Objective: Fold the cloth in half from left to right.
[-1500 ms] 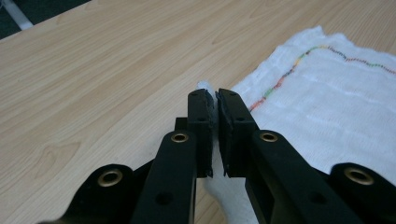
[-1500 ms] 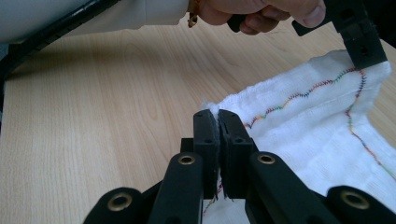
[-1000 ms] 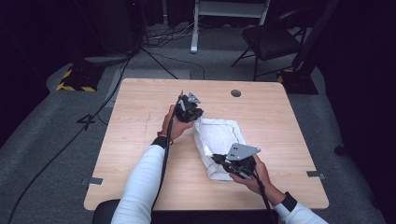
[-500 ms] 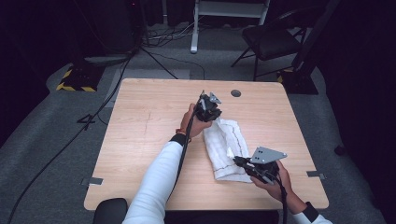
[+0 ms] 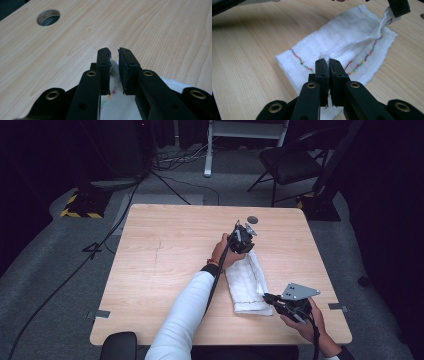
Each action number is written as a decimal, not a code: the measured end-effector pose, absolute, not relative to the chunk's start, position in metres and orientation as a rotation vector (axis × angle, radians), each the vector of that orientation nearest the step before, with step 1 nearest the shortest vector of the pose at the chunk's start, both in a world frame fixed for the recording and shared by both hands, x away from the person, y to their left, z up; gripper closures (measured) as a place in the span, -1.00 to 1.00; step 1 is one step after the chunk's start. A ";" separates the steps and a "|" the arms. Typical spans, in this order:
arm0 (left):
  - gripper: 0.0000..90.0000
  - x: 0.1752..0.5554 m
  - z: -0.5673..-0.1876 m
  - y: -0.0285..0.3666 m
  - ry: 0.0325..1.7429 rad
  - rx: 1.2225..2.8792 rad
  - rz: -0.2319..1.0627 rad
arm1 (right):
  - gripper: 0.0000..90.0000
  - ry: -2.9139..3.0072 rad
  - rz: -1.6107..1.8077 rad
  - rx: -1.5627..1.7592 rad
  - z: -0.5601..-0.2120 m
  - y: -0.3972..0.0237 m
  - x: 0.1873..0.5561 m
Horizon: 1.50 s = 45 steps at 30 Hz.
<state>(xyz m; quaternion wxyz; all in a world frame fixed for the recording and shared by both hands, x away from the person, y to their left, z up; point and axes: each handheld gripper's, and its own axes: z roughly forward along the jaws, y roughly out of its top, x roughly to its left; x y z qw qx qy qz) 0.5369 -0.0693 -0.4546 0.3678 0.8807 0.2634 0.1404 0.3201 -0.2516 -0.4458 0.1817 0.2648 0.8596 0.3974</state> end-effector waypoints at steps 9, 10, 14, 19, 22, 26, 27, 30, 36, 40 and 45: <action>0.40 0.526 -0.451 -0.062 0.652 2.249 0.340 | 0.65 2.474 1.046 0.796 -0.459 -0.262 0.318; 0.40 0.524 -0.449 -0.058 0.653 2.238 0.334 | 0.65 2.474 1.046 0.796 -0.459 -0.262 0.318; 0.01 0.514 -0.441 -0.040 0.664 2.212 0.334 | 0.42 2.441 1.041 0.846 -0.458 -0.268 0.320; -0.31 0.491 -0.438 -0.015 0.663 2.216 0.336 | 0.23 2.408 1.037 0.891 -0.459 -0.276 0.328; -0.38 0.469 -0.442 0.000 0.596 2.242 0.356 | 0.15 2.388 1.037 0.910 -0.460 -0.281 0.333; -0.44 0.434 -0.452 0.017 0.533 2.293 0.304 | 0.00 2.364 1.030 0.929 -0.460 -0.289 0.343; -0.45 0.434 -0.452 0.017 0.533 2.293 0.304 | 0.00 2.364 1.030 0.929 -0.460 -0.289 0.343; -0.47 0.410 -0.460 0.017 0.486 2.324 0.254 | -0.06 2.381 0.975 0.933 -0.468 -0.290 0.355; -0.41 0.391 -0.478 0.008 0.409 2.419 0.186 | -0.11 2.441 0.899 0.929 -0.481 -0.290 0.364; -0.31 0.388 -0.488 0.003 0.394 2.439 0.168 | -0.17 2.466 0.866 0.930 -0.488 -0.290 0.366; -0.30 0.389 -0.491 0.010 0.443 2.415 0.117 | -0.23 2.459 0.894 0.962 -0.490 -0.295 0.365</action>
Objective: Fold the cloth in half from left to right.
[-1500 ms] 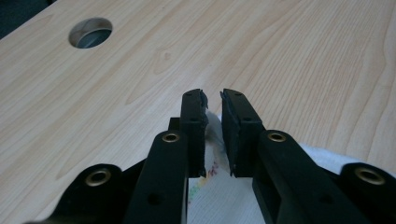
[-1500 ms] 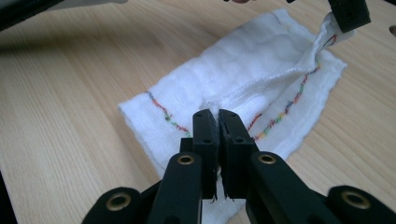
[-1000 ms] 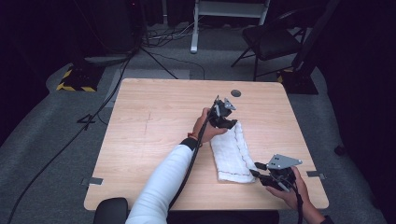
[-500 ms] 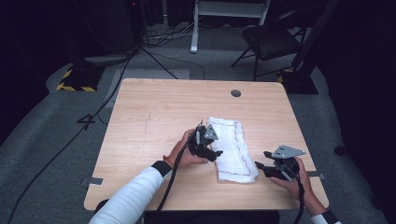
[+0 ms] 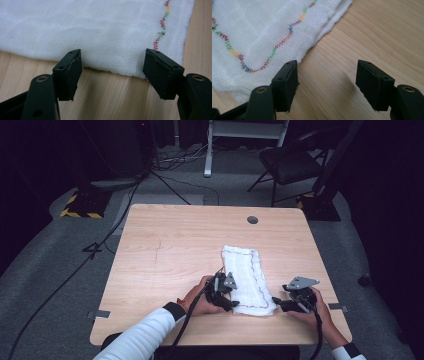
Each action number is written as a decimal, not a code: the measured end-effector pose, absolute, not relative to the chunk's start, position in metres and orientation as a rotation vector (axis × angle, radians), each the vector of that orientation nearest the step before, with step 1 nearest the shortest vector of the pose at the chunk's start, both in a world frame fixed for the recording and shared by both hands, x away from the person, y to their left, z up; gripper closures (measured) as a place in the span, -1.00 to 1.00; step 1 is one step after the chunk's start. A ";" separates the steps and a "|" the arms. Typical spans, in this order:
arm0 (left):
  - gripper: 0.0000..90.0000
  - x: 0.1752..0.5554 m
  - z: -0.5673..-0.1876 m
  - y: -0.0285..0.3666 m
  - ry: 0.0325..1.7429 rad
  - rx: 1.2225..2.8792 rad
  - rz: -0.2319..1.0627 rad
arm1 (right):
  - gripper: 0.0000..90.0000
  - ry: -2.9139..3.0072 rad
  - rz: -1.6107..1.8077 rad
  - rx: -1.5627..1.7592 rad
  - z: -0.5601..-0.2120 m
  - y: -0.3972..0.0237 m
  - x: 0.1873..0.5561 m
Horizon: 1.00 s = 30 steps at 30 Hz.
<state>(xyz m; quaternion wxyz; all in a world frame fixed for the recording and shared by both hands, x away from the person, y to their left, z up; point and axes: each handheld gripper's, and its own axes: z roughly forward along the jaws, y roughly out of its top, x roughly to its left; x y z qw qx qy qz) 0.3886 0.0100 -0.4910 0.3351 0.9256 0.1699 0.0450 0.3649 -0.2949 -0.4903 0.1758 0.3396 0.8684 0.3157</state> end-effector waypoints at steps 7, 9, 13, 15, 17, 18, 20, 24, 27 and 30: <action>-0.25 0.376 -0.491 0.023 0.454 2.417 0.125 | -0.23 2.511 0.913 0.898 -0.490 -0.287 0.356; -0.25 0.374 -0.491 0.029 0.463 2.410 0.115 | -0.22 2.523 0.914 0.880 -0.490 -0.283 0.353; -0.25 0.367 -0.492 0.040 0.483 2.404 0.104 | -0.23 2.549 0.913 0.842 -0.489 -0.275 0.347; -0.25 0.363 -0.492 0.045 0.484 2.406 0.105 | -0.24 2.571 0.916 0.818 -0.489 -0.270 0.343; -0.26 0.360 -0.492 0.050 0.486 2.405 0.107 | -0.23 2.572 0.906 0.801 -0.488 -0.268 0.341; -0.26 0.358 -0.491 0.052 0.484 2.410 0.119 | -0.23 2.572 0.906 0.801 -0.488 -0.268 0.341; -0.26 0.355 -0.488 0.057 0.462 2.413 0.141 | -0.21 2.561 0.912 0.813 -0.486 -0.268 0.342; -0.36 0.360 -0.481 0.066 0.482 2.367 0.145 | -0.18 2.495 0.958 0.877 -0.479 -0.275 0.352; -0.41 0.368 -0.475 0.068 0.502 2.346 0.154 | -0.14 2.448 0.982 0.912 -0.471 -0.278 0.362; -0.43 0.382 -0.470 0.068 0.531 2.325 0.163 | -0.11 2.429 0.990 0.904 -0.466 -0.276 0.375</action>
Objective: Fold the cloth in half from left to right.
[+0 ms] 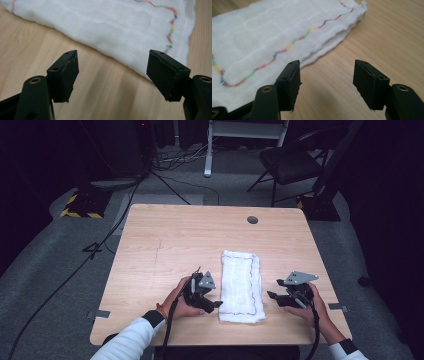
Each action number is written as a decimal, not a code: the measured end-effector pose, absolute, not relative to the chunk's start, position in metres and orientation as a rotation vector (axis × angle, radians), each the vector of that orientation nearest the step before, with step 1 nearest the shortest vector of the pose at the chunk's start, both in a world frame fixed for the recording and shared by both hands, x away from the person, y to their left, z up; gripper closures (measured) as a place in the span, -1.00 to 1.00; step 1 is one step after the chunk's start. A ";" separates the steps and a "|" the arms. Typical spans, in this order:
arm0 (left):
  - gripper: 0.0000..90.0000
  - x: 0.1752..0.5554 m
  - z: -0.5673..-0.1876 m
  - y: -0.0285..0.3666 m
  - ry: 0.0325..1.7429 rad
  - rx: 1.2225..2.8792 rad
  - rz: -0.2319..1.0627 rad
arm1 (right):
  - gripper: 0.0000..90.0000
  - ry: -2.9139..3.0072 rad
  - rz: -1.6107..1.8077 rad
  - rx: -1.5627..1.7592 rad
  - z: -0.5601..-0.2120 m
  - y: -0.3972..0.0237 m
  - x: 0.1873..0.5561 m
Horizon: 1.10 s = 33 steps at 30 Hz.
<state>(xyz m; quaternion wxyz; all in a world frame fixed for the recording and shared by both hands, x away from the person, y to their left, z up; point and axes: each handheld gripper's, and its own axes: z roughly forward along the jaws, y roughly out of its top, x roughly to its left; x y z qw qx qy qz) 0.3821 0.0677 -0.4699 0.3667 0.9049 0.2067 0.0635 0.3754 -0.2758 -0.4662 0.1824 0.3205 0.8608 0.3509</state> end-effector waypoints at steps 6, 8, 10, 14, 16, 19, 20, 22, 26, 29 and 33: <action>-0.39 0.419 -0.459 0.064 0.591 2.236 0.220 | 0.01 2.392 1.010 0.920 -0.456 -0.263 0.412; -0.40 0.434 -0.458 0.059 0.614 2.237 0.232 | 0.02 2.378 1.024 0.937 -0.452 -0.257 0.425; -0.41 0.448 -0.457 0.053 0.648 2.239 0.272 | 0.05 2.369 1.012 0.939 -0.450 -0.250 0.439; -0.43 0.477 -0.461 0.040 0.695 2.248 0.338 | 0.12 2.356 1.023 0.953 -0.451 -0.239 0.464; -0.42 0.491 -0.463 0.036 0.754 2.229 0.329 | 0.13 2.349 1.014 0.974 -0.455 -0.235 0.475; -0.43 0.507 -0.468 0.032 0.816 2.193 0.290 | 0.14 2.350 1.006 1.006 -0.460 -0.232 0.489; -0.43 0.511 -0.470 0.030 0.832 2.185 0.284 | 0.14 2.348 1.011 1.019 -0.461 -0.232 0.493; -0.44 0.517 -0.474 0.027 0.853 2.192 0.267 | 0.13 2.357 1.019 1.040 -0.465 -0.231 0.499; -0.46 0.525 -0.488 0.022 0.908 2.213 0.262 | 0.11 2.372 0.971 1.041 -0.473 -0.225 0.505; -0.50 0.528 -0.494 0.021 0.931 2.210 0.261 | 0.07 2.382 0.915 1.046 -0.480 -0.223 0.508; -0.49 0.529 -0.497 0.021 0.925 2.211 0.245 | 0.04 2.402 0.932 1.081 -0.488 -0.224 0.514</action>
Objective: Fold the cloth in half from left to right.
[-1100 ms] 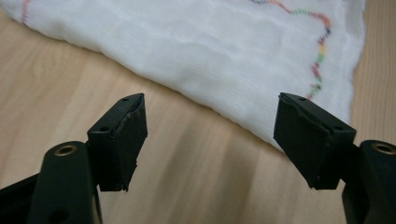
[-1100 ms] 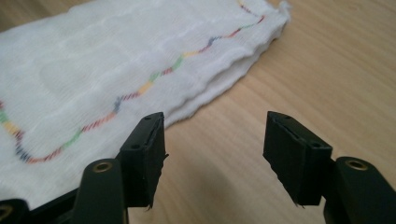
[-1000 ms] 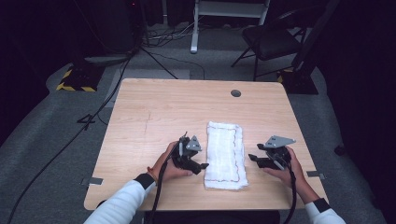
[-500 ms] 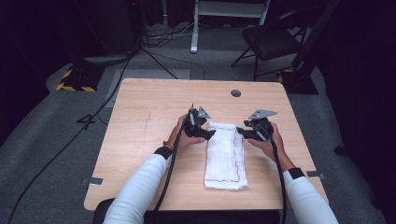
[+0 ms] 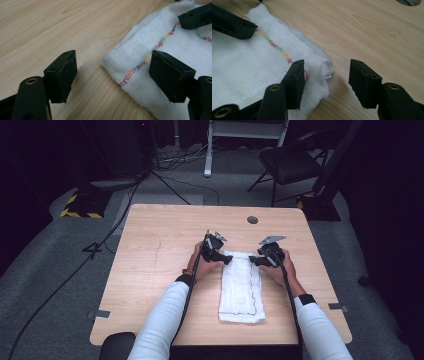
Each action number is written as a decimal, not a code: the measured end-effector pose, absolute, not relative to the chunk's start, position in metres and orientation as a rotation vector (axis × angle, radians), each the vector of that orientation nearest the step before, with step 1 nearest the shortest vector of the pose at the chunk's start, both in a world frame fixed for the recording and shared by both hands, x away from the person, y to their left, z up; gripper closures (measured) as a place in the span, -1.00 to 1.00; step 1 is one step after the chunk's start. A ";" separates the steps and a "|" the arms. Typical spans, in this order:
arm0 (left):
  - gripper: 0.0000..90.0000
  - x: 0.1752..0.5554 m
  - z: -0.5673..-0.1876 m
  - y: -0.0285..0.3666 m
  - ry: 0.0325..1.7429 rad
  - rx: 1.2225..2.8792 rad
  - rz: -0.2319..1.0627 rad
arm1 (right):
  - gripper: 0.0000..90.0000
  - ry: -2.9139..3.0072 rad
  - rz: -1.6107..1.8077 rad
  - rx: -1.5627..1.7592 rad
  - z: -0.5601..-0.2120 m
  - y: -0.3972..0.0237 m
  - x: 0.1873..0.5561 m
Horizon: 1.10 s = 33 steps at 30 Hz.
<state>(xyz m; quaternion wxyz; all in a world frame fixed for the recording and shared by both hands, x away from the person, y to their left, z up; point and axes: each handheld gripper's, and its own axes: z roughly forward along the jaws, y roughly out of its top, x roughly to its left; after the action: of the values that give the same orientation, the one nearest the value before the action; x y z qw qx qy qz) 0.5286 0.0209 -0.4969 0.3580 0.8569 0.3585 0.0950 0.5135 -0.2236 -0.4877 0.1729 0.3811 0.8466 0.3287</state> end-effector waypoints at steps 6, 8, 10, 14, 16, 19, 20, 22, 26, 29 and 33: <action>-0.46 0.524 -0.498 0.017 0.895 2.237 0.284 | 0.05 2.417 0.972 1.121 -0.491 -0.224 0.515; -0.44 0.523 -0.498 0.017 0.890 2.233 0.287 | 0.08 2.425 0.976 1.110 -0.491 -0.224 0.514; -0.43 0.524 -0.498 0.018 0.879 2.239 0.282 | 0.15 2.437 0.995 1.122 -0.492 -0.224 0.515; -0.04 0.521 -0.496 0.017 0.812 2.258 0.243 | 0.46 2.467 1.000 1.106 -0.490 -0.222 0.514; 0.06 0.522 -0.495 0.018 0.791 2.258 0.224 | 0.53 2.477 0.998 1.099 -0.490 -0.221 0.513; 0.50 0.523 -0.495 0.018 0.757 2.257 0.177 | 0.75 2.494 0.994 1.073 -0.489 -0.218 0.512; 0.50 0.524 -0.495 0.019 0.749 2.258 0.166 | 0.75 2.494 0.994 1.073 -0.489 -0.218 0.512; 0.64 0.525 -0.495 0.020 0.742 2.254 0.143 | 0.81 2.478 0.949 1.023 -0.488 -0.212 0.510; 0.74 0.529 -0.495 0.021 0.754 2.242 0.135 | 0.84 2.435 0.897 1.003 -0.487 -0.206 0.512; 0.78 0.533 -0.493 0.019 0.775 2.248 0.191 | 0.85 2.407 0.901 0.999 -0.486 -0.205 0.514; 0.81 0.539 -0.485 0.019 0.789 2.226 0.261 | 0.85 2.364 0.937 1.001 -0.475 -0.204 0.517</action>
<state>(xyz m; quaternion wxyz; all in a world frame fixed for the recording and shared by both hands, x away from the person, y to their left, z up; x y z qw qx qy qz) 0.5387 0.0187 -0.4849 0.3733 0.8692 0.3080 0.1017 0.5171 -0.2042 -0.4751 0.2029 0.3587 0.8471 0.3356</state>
